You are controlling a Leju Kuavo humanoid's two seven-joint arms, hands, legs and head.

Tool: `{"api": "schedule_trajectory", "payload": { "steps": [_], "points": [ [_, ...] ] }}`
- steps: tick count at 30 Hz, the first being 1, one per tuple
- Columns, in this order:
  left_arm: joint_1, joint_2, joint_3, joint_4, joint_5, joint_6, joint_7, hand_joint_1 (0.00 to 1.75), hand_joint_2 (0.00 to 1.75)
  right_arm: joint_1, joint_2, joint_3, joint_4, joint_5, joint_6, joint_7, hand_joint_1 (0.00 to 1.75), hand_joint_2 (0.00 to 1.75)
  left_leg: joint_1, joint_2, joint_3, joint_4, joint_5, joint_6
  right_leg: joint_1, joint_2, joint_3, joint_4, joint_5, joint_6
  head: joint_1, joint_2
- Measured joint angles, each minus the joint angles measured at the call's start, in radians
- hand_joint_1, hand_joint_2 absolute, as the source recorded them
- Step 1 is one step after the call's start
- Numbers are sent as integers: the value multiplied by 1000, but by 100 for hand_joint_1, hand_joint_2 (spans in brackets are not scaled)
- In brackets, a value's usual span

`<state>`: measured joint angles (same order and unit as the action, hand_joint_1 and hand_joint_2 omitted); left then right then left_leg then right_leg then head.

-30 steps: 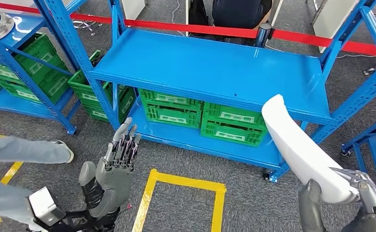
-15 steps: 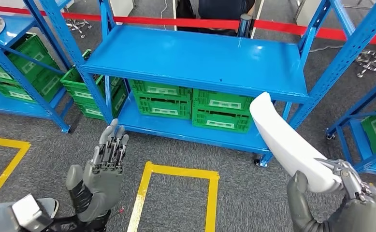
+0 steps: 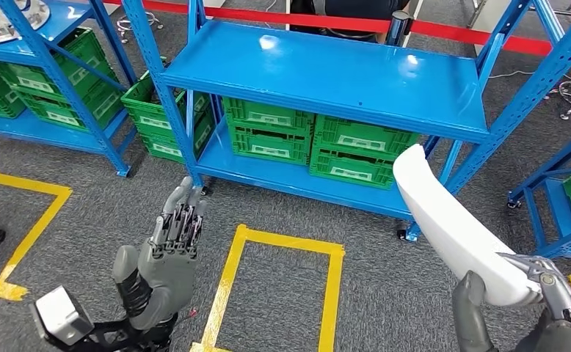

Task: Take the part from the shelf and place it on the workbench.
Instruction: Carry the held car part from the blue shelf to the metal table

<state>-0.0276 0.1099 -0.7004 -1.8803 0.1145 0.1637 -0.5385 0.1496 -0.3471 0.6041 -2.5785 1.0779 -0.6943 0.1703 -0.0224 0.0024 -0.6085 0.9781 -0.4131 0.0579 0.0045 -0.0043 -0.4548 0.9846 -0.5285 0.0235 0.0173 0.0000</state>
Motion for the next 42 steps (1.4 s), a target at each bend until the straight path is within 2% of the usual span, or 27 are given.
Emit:
{"api": "schedule_trajectory", "payload": {
  "steps": [1, 3, 5, 7, 8, 9, 10, 11, 13, 15, 16, 18, 20, 23, 24, 25, 26, 27, 29, 30, 32, 35, 36, 38, 40, 41, 42],
  "points": [
    [0, 0, 0, -2, 0, 2, 0, 0, 0, 0, 0, 0, 0, -3, 0, -2, 175, 175, 0, 1, -4, 1, 8, -5, 3, -1, 11, -27, -7, -5, 0, 0],
    [4, 1, 1, -4, -1, 5, -2, 0, 0, -1, 0, -1, 1, -8, 0, -5, 175, 175, 2, 0, -15, 6, 8, -18, 0, -4, -4, -39, 6, -13, 0, 0],
    [9, 2, 5, -5, -1, 10, -4, 0, 0, -1, 0, -2, 3, -16, 0, -7, 175, 175, 6, -1, -39, 62, -61, -33, -6, -8, -20, -46, 26, -25, -6, 0],
    [14, 2, 8, -6, -3, 17, -6, 0, 0, -1, 0, -4, 6, -25, 0, -9, 175, 175, 16, -2, -71, 185, -161, -47, -8, -9, -43, -45, 46, -30, -17, 0],
    [15, 3, 9, -6, -4, 20, -6, 0, 0, -1, 0, -4, 7, -29, 0, -11, 175, 175, 21, -2, -81, 242, -189, -52, -9, -9, -52, -44, 55, -29, -20, 0],
    [17, 3, 11, -6, -6, 23, -7, 0, 0, -1, 0, -6, 8, -34, 0, -12, 175, 175, 26, -2, -85, 285, -193, -56, -10, -9, -63, -41, 64, -27, -22, 0],
    [18, 4, 12, -7, -8, 26, -6, 0, 0, 0, 0, -7, 10, -38, 0, -14, 175, 175, 29, -2, -74, 297, -172, -59, -11, -9, -74, -37, 74, -24, -24, 0],
    [19, 6, 13, -9, -11, 30, -6, 0, 0, 0, 0, -9, 11, -42, 0, -16, 175, 175, 33, -1, -50, 286, -140, -61, -14, -9, -88, -32, 83, -20, -27, 0],
    [22, 8, 15, -14, -16, 40, -6, 0, 0, 0, 0, -13, 12, -49, 0, -21, 175, 175, 39, -1, 40, 183, -90, -65, -18, -8, -117, -20, 101, -10, -32, 0],
    [24, 10, 17, -23, -18, 51, -5, 0, 0, 0, 0, -17, 13, -54, 0, -26, 175, 175, 39, -3, 135, 47, -106, -61, -19, -7, -135, -9, 114, 2, -39, 0],
    [25, 11, 18, -28, -18, 56, -4, 0, 0, 0, -1, -18, 13, -57, 0, -29, 175, 175, 37, -4, 158, 5, -122, -57, -19, -7, -142, -6, 123, 9, -41, 0],
    [30, 14, 21, -36, -18, 68, -3, 0, 0, 1, -1, -20, 13, -62, 0, -33, 175, 175, 34, -5, 153, -21, -128, -40, -22, -7, -154, -3, 135, 24, -39, 0],
    [34, 17, 22, -41, -18, 78, -3, 0, 0, 2, -3, -23, 14, -65, 0, -32, 175, 175, 35, -3, 133, -24, -113, -19, -25, -5, -175, 31, 95, 34, -32, 0],
    [36, 20, 23, -47, -18, 88, -3, 0, 0, 2, -5, -26, 17, -64, 0, -24, 175, 175, 30, -1, 100, -24, -81, -2, -25, -3, -219, 207, -53, 39, -11, 0],
    [37, 21, 23, -47, -18, 91, -3, 0, 0, 2, -6, -26, 19, -63, 0, -19, 175, 175, 27, -1, 88, -22, -69, -1, -24, -3, -225, 266, -79, 40, -5, 0],
    [39, 23, 23, -48, -18, 93, -3, 0, 0, 2, -7, -26, 20, -62, 0, -16, 175, 175, 24, 0, 75, -20, -58, 0, -24, -3, -225, 305, -83, 39, 0, 0],
    [42, 24, 23, -49, -18, 96, -3, 0, 0, 2, -8, -26, 21, -61, 0, -13, 175, 175, 22, 0, 60, -16, -46, 0, -23, -2, -210, 312, -63, 37, 3, 0],
    [44, 25, 23, -50, -18, 98, -3, 0, 0, 2, -8, -26, 22, -60, 0, -11, 175, 175, 19, 0, 42, -12, -35, 0, -21, -2, -176, 278, -31, 31, 6, 0],
    [47, 27, 23, -55, -18, 104, -4, 0, 0, 1, -11, -26, 23, -59, 0, -7, 175, 175, 13, 0, 13, -5, -15, -3, -14, -2, -73, 135, 11, 13, 11, 0],
    [48, 28, 23, -58, -18, 106, -4, 0, 0, 0, -13, -26, 23, -58, 0, -5, 175, 175, 12, 0, 4, -2, -6, -6, -11, -1, -20, 55, 8, 5, 12, 0],
    [49, 30, 23, -64, -18, 109, -6, 0, 0, -2, -16, -26, 23, -57, 0, -1, 175, 175, 11, 1, -6, -1, 10, -14, -5, -2, 27, -33, -17, -2, 10, 0],
    [50, 33, 24, -69, -21, 113, -6, 0, 0, -3, -18, -26, 23, -56, 0, 5, 175, 175, 16, 1, -12, -2, 24, -30, -2, -4, 11, -47, -4, -11, 10, 0],
    [51, 35, 25, -72, -23, 115, -6, 0, 0, -4, -19, -26, 24, -56, 0, 7, 175, 175, 17, -1, -19, 11, 5, -37, -4, -6, 5, -51, 6, -17, 9, 0],
    [53, 39, 27, -76, -27, 120, -6, 0, 0, -4, -21, -26, 24, -55, 0, 11, 175, 175, 22, -4, -47, 93, -87, -50, -9, -9, -15, -57, 31, -26, 0, 0],
    [55, 43, 29, -78, -30, 124, -6, 0, 0, -4, -22, -26, 25, -52, 0, 14, 175, 175, 27, -4, -74, 220, -179, -61, -9, -9, -40, -55, 53, -29, -12, 0],
    [56, 45, 30, -78, -31, 126, -7, 0, 0, -4, -22, -26, 25, -51, 0, 15, 175, 175, 29, -4, -76, 268, -189, -64, -9, -9, -51, -53, 63, -28, -16, 0],
    [57, 46, 30, -78, -32, 127, -7, 0, 0, -4, -23, -26, 25, -49, 0, 16, 175, 175, 31, -4, -66, 288, -175, -66, -9, -10, -65, -49, 74, -26, -19, 0]
  ]
}}
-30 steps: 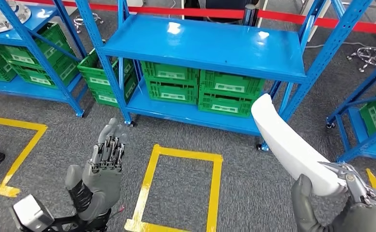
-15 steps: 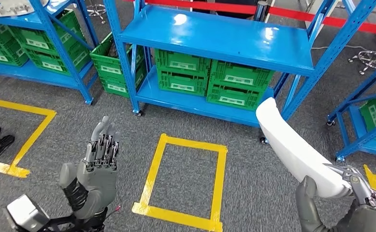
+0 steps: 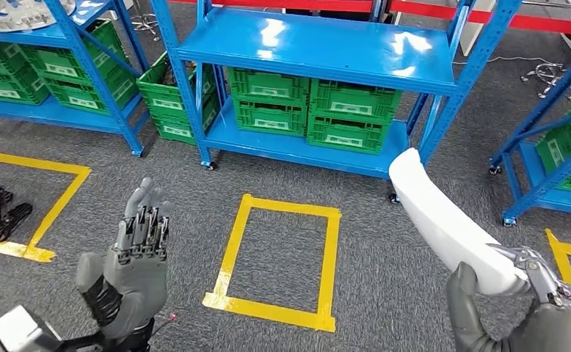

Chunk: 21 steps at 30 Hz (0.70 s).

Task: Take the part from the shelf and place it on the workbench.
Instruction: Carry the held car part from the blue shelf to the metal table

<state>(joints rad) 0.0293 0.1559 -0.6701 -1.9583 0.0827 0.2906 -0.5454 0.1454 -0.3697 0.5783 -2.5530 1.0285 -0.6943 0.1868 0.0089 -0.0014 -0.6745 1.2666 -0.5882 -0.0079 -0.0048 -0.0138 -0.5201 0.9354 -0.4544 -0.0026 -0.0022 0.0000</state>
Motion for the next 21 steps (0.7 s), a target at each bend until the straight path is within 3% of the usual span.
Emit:
{"api": "schedule_trajectory", "payload": {
  "steps": [1, 3, 4, 6, 8, 9, 10, 11, 13, 14, 15, 16, 18, 20, 21],
  "points": [
    [1, 1, 0, 0, -1, 1, 0, 0, 0, 0, 0, 0, 1, 2, 0, 2, 175, 175, 2, 0, 27, -12, 29, 0, 0, 0, -15, 6, 11, 3, -4, 0],
    [2, 3, 1, -3, -3, 4, -1, 0, 0, 0, -2, 0, 1, 5, 0, 10, 175, 175, 4, 1, 121, -120, 76, 3, 0, 1, -46, 20, 28, 10, -10, 0],
    [2, 4, 1, -6, -4, 7, -2, 0, 0, 0, -4, 0, 1, 7, 0, 16, 175, 175, 4, 1, 175, -193, 76, 5, 0, 2, -58, 28, 34, 14, -13, 0],
    [2, 4, 1, -13, -6, 15, -3, 0, 0, -2, -10, 0, 1, 9, 0, 28, 175, 175, 1, 0, 236, -292, 52, 13, 2, 2, -73, 39, 48, 25, -16, 0],
    [5, 5, 1, -16, -8, 24, -4, 0, 0, -6, -16, 0, 2, 10, 0, 37, 175, 175, 0, 0, 231, -315, 45, 27, 1, 1, -83, 45, 60, 37, -13, 0],
    [7, 5, 1, -17, -9, 28, -4, 0, 0, -8, -19, 1, 2, 10, 0, 40, 175, 175, 0, 0, 222, -318, 50, 36, 0, 2, -92, 55, 51, 43, -12, 0],
    [9, 6, 1, -19, -11, 32, -4, 0, 0, -10, -22, 1, 3, 8, 0, 41, 175, 175, 2, 2, 215, -319, 58, 46, 0, 3, -102, 78, 25, 47, -7, 0],
    [11, 6, 1, -20, -13, 36, -4, 0, 0, -12, -25, 2, 4, 6, 0, 42, 175, 175, 3, 3, 205, -320, 67, 54, -1, 4, -114, 120, -19, 51, -1, 0],
    [12, 7, 1, -25, -17, 45, -3, 0, 0, -18, -31, 3, 6, -3, 0, 43, 175, 175, 0, 4, 182, -319, 88, 62, -3, 6, -138, 243, -118, 56, 12, 0],
    [13, 8, 1, -27, -19, 48, -3, 0, 0, -21, -33, 4, 7, -7, 0, 43, 175, 175, -1, 4, 171, -317, 99, 63, -4, 7, -144, 301, -145, 57, 17, 0],
    [13, 8, 1, -28, -19, 51, -3, 0, 0, -24, -35, 5, 9, -10, 0, 43, 175, 175, -3, 4, 158, -314, 110, 63, -4, 7, -142, 336, -146, 57, 21, 0],
    [15, 9, 2, -29, -20, 52, -3, 0, 0, -25, -36, 6, 11, -12, 0, 43, 175, 175, -4, 4, 145, -310, 120, 62, -4, 7, -128, 338, -125, 56, 24, 0],
    [17, 9, 2, -33, -20, 54, -2, 0, 0, -29, -39, 8, 13, -15, 0, 43, 175, 175, -5, 4, 116, -298, 136, 58, -2, 8, -56, 248, -64, 47, 31, 0],
    [18, 10, 2, -39, -22, 58, -2, 0, 0, -34, -42, 8, 13, -23, 0, 39, 175, 175, -9, 4, 93, -288, 151, 51, 2, 9, 40, 106, -53, 34, 35, 0],
    [19, 11, 2, -42, -24, 62, -2, 0, 0, -37, -43, 8, 14, -30, 0, 34, 175, 175, -9, 5, 86, -286, 159, 45, 5, 9, 66, 58, -62, 29, 35, 0]
  ]
}}
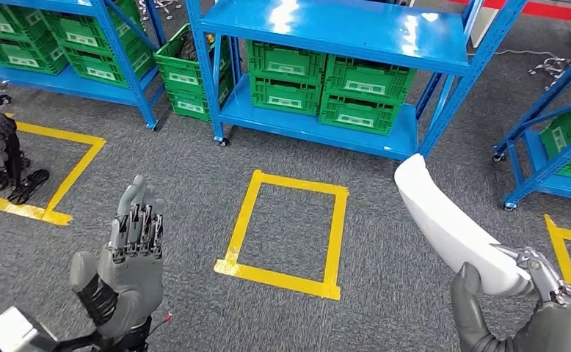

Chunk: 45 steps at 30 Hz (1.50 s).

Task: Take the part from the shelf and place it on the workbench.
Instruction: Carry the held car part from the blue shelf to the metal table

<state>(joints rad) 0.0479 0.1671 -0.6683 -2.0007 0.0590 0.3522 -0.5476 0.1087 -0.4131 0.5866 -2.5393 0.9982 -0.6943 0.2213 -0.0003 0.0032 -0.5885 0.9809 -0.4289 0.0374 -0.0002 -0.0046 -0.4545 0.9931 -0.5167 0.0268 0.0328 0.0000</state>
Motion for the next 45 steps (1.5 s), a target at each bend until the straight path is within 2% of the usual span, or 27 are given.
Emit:
{"api": "schedule_trajectory", "payload": {
  "steps": [1, 3, 5, 7, 8, 9, 10, 12, 14, 16, 18, 20, 22, 23, 24, 25, 26, 28, 30, 31, 33, 35, 38, 39, 41, 43, 45],
  "points": [
    [1, 1, 0, -3, -2, 5, 0, 0, 0, -2, -1, 0, 0, -9, 0, -6, 175, 175, -1, 1, -7, 1, 9, -6, 2, 0, 10, -25, -9, -3, 0, 0],
    [5, 3, 1, -8, -6, 15, 2, 0, 0, -6, -2, 0, 3, -25, 0, -19, 175, 175, -1, 0, -21, 6, 16, -18, -2, -3, -5, -42, -3, -10, -1, 0],
    [8, 6, 2, -13, -12, 24, 6, 0, 0, -12, -3, 0, 6, -38, 0, -28, 175, 175, 0, -2, -48, 62, -43, -29, -9, -6, -23, -49, 13, -21, -10, 0],
    [9, 9, 2, -16, -16, 33, 11, 0, 0, -18, -4, 0, 9, -48, 0, -32, 175, 175, 3, -3, -83, 184, -140, -38, -9, -8, -43, -47, 31, -28, -24, 0],
    [10, 10, 2, -17, -17, 37, 13, 0, 0, -21, -4, 0, 11, -53, 0, -33, 175, 175, 5, -3, -95, 244, -166, -41, -9, -8, -54, -45, 41, -29, -29, 0],
    [10, 12, 2, -18, -18, 42, 14, 0, 0, -23, -4, 1, 13, -59, 0, -36, 175, 175, 6, -3, -95, 280, -166, -42, -8, -8, -67, -42, 52, -28, -33, 0],
    [11, 13, 2, -19, -19, 46, 14, 0, 0, -25, -4, 1, 16, -66, 1, -40, 175, 175, 6, -3, -77, 278, -143, -41, -8, -8, -80, -38, 62, -26, -37, 0],
    [11, 16, 2, -22, -20, 51, 14, 0, 0, -28, -4, 1, 21, -77, 1, -49, 175, 175, 6, -3, 6, 178, -85, -34, -8, -7, -107, -29, 79, -21, -45, 0],
    [10, 17, 2, -27, -21, 54, 14, 0, 0, -30, -3, 1, 23, -83, 1, -55, 175, 175, 3, -3, 101, 43, -82, -26, -6, -7, -124, -20, 91, -13, -50, 0],
    [10, 18, 2, -32, -24, 56, 14, 0, 0, -34, -3, 1, 24, -91, 0, -66, 175, 175, -1, -4, 129, -18, -99, -19, -5, -8, -134, -16, 105, -2, -51, 0],
    [10, 18, 2, -37, -31, 58, 17, 0, 0, -37, -3, 1, 27, -105, 0, -79, 175, 175, 1, -3, 112, -27, -91, -5, -6, -7, -142, -12, 109, 9, -49, 0],
    [10, 19, 2, -41, -38, 62, 24, 0, 0, -40, -3, 1, 31, -121, 0, -91, 175, 175, 6, -1, 98, -32, -73, 12, -7, -4, -166, 40, 51, 21, -40, 0],
    [10, 19, 2, -44, -47, 66, 34, 0, 0, -42, -2, 1, 37, -138, 0, -103, 175, 175, 6, 1, 77, -31, -53, 20, -10, -2, -199, 163, -48, 30, -27, 0],
    [10, 20, 2, -46, -52, 68, 39, 0, 0, -44, -1, 1, 41, -148, 0, -109, 175, 175, 6, 1, 66, -30, -43, 20, -12, -2, -209, 225, -79, 32, -22, 0],
    [11, 20, 2, -48, -57, 71, 43, 0, 0, -46, 0, 1, 45, -158, 0, -115, 175, 175, 5, 1, 53, -27, -32, 19, -12, -2, -210, 265, -85, 34, -18, 0],
    [11, 21, 2, -51, -62, 75, 47, 0, 0, -49, 0, 1, 50, -167, 0, -120, 175, 175, 5, 0, 40, -23, -22, 18, -12, -2, -198, 275, -71, 34, -15, 0],
    [11, 21, 2, -54, -65, 78, 49, 0, 0, -52, 1, 1, 54, -174, 0, -123, 175, 175, 5, 0, 25, -18, -13, 16, -12, -2, -167, 242, -41, 32, -11, 0],
    [12, 22, 2, -60, -68, 84, 51, 0, 0, -59, 1, 1, 62, -182, 0, -128, 175, 175, 4, -1, 1, -8, 0, 10, -10, -1, -73, 105, 2, 23, -5, 0],
    [13, 22, 2, -66, -69, 86, 51, 0, 0, -68, 2, 2, 66, -186, 1, -130, 175, 175, 2, 0, -16, -3, 16, 0, -5, 1, -5, -9, 2, 12, -3, 0],
    [13, 22, 2, -69, -70, 87, 51, 0, 0, -72, 2, 2, 69, -187, 1, -130, 175, 175, 2, 0, -22, -2, 25, -6, -2, 1, 3, -31, -6, 8, -2, 0],
    [15, 23, 2, -72, -70, 92, 50, 0, 0, -75, 2, 2, 73, -189, 2, -129, 175, 175, 4, 0, -29, -1, 35, -19, -3, -2, -12, -44, -1, -3, -2, 0],
    [19, 26, 2, -75, -70, 99, 48, 0, 0, -81, 2, 2, 78, -196, 3, -128, 175, 175, 5, -2, -48, 32, -4, -29, -8, -6, -25, -52, 14, -18, -9, 0],
    [24, 31, 2, -76, -73, 111, 50, 0, 0, -90, 3, 2, 86, -221, 4, -129, 175, 175, 9, -3, -100, 210, -136, -41, -9, -8, -51, -50, 41, -29, -28, 0],
    [25, 33, 2, -76, -75, 114, 51, 0, 0, -93, 3, 2, 90, -228, 6, -129, 175, 175, 9, -3, -108, 263, -155, -43, -9, -8, -62, -47, 50, -29, -32, 0],
    [27, 35, 2, -76, -78, 118, 51, 0, 0, -100, 3, 3, 96, -239, 8, -133, 175, 175, 9, -3, -85, 280, -128, -42, -9, -8, -84, -40, 67, -26, -39, 0],
    [27, 37, 2, -76, -83, 122, 52, 0, 0, -105, 3, 3, 101, -249, 11, -140, 175, 175, 9, -3, -13, 193, -78, -36, -9, -6, -107, -32, 79, -22, -46, 0],
    [26, 37, 2, -78, -90, 127, 54, 0, 0, -111, 3, 3, 105, -264, 14, -150, 175, 175, 6, -3, 77, 68, -72, -29, -6, -6, -123, -23, 90, -14, -51, 0]
  ]
}}
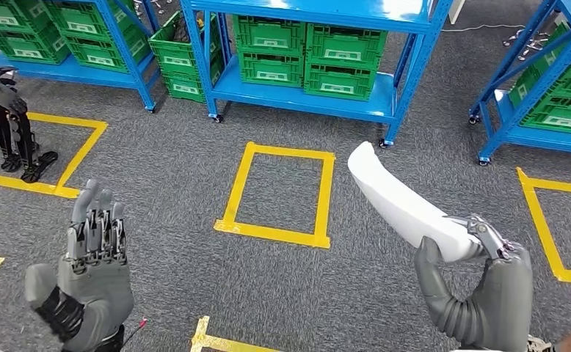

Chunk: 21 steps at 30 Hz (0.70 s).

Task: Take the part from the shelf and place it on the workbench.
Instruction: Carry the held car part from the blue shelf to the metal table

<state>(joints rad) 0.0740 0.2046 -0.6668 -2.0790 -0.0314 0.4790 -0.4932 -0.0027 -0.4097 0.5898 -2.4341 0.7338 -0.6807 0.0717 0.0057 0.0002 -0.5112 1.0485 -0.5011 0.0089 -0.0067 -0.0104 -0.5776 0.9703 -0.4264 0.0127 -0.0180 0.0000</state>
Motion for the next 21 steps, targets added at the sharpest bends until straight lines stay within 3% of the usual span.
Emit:
{"api": "schedule_trajectory", "payload": {
  "steps": [2, 4, 6, 8, 9, 10, 11, 13, 15, 16, 19, 21],
  "points": [
    [-1, 1, 0, -4, -9, 7, 6, 0, 0, -6, 0, 0, 4, -19, 2, -12, 175, 175, -4, 0, 42, -72, -17, 6, 1, -1, -12, 5, 15, 11, -2, 0],
    [0, 3, 0, -8, -19, 14, 15, 0, 0, -10, 0, 0, 7, -38, 4, -25, 175, 175, -1, 0, 33, -88, -14, 18, 1, 0, -26, 7, 22, 24, -1, 0],
    [1, 4, 0, -13, -28, 22, 27, 0, 0, -11, 0, 0, 10, -61, 9, -42, 175, 175, 4, 1, 19, -97, -2, 37, 1, 2, -56, 57, -22, 34, 7, 0],
    [1, 6, 0, -17, -34, 28, 39, 0, 0, -9, 1, 0, 17, -85, 14, -61, 175, 175, 4, 1, 5, -97, 11, 48, -2, 3, -100, 184, -103, 41, 22, 0],
    [2, 7, -1, -18, -35, 30, 45, 0, 0, -7, 1, 0, 22, -95, 16, -69, 175, 175, 3, 1, -1, -95, 19, 50, -4, 3, -117, 247, -129, 43, 28, 0],
    [2, 8, -1, -18, -36, 31, 51, 0, 0, -6, 2, 0, 27, -103, 18, -78, 175, 175, 2, 1, -11, -93, 25, 50, -5, 3, -122, 284, -135, 44, 31, 0],
    [2, 9, -1, -19, -37, 32, 55, 0, 0, -4, 2, 0, 31, -109, 21, -85, 175, 175, 1, 1, -20, -90, 31, 49, -5, 3, -109, 284, -123, 44, 35, 0],
    [2, 11, -1, -22, -39, 31, 60, 0, 0, -3, 3, 0, 39, -115, 27, -95, 175, 175, 0, 1, -34, -82, 37, 46, -4, 3, -31, 174, -74, 37, 42, 0],
    [1, 12, -1, -25, -40, 30, 62, 0, 0, -2, 4, 0, 43, -116, 31, -99, 175, 175, -2, 2, -43, -76, 43, 38, 1, 3, 57, 44, -57, 24, 47, 0],
    [1, 13, -1, -27, -41, 30, 63, 0, 0, -2, 4, 0, 45, -117, 32, -101, 175, 175, -2, 3, -47, -75, 47, 32, 4, 3, 78, 9, -60, 18, 49, 0],
    [1, 14, -2, -30, -43, 30, 63, 0, 0, -1, 5, 0, 48, -117, 33, -102, 175, 175, -2, 6, -56, -72, 54, 15, 4, 3, 83, -17, -57, 6, 49, 0],
    [0, 16, -2, -33, -44, 30, 63, 0, 0, -1, 7, 0, 50, -117, 34, -102, 175, 175, -2, 4, -79, -31, 23, 6, -3, 3, 83, -28, -46, -5, 43, 0]
  ]
}}
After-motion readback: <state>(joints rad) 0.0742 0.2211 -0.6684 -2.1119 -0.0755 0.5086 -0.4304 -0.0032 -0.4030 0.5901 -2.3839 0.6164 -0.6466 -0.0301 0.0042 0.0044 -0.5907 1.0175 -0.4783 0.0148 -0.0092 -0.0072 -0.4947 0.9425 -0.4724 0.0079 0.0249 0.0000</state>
